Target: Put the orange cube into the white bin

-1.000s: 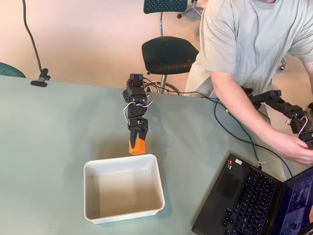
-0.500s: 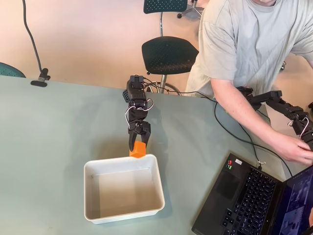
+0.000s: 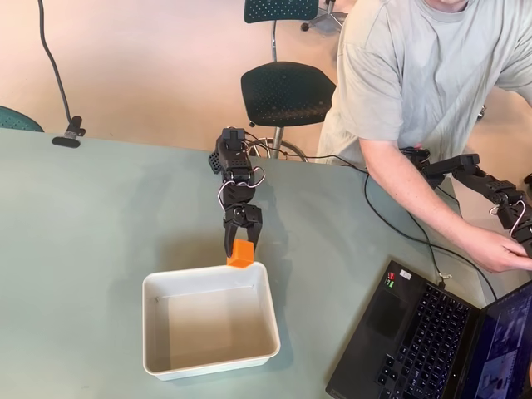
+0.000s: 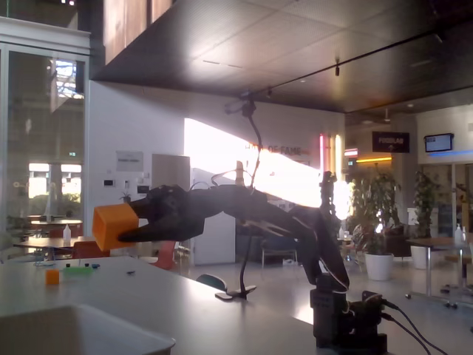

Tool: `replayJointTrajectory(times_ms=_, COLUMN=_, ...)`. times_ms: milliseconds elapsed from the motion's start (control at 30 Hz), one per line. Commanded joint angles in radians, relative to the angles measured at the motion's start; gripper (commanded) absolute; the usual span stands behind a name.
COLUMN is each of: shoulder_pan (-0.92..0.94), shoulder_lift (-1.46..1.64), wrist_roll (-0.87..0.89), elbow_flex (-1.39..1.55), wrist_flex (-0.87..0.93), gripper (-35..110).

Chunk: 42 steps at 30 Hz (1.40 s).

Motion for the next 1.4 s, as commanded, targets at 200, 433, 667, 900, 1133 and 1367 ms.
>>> replayJointTrajectory(times_ms=200, shoulder_pan=-0.003, shoulder_lift=0.009, wrist_roll=0.006, elbow_flex=-0.034, wrist_flex=-0.015, gripper=33)
replayJointTrajectory(times_ms=433, shoulder_pan=-0.005, shoulder_lift=-0.006, wrist_roll=0.006, elbow_flex=-0.031, wrist_flex=-0.006, gripper=56)
replayJointTrajectory(times_ms=667, shoulder_pan=-0.005, shoulder_lift=-0.008, wrist_roll=0.006, elbow_flex=-0.031, wrist_flex=-0.002, gripper=68)
replayJointTrajectory(times_ms=900, shoulder_pan=-0.005, shoulder_lift=0.023, wrist_roll=0.006, elbow_flex=-0.031, wrist_flex=0.003, gripper=67)
replayJointTrajectory(times_ms=1133, shoulder_pan=-0.025, shoulder_lift=0.038, wrist_roll=0.008, elbow_flex=-0.031, wrist_flex=0.005, gripper=67)
replayJointTrajectory(times_ms=1367, shoulder_pan=-0.026, shoulder_lift=0.103, wrist_roll=-0.005, elbow_flex=-0.032, wrist_flex=0.166, gripper=59)
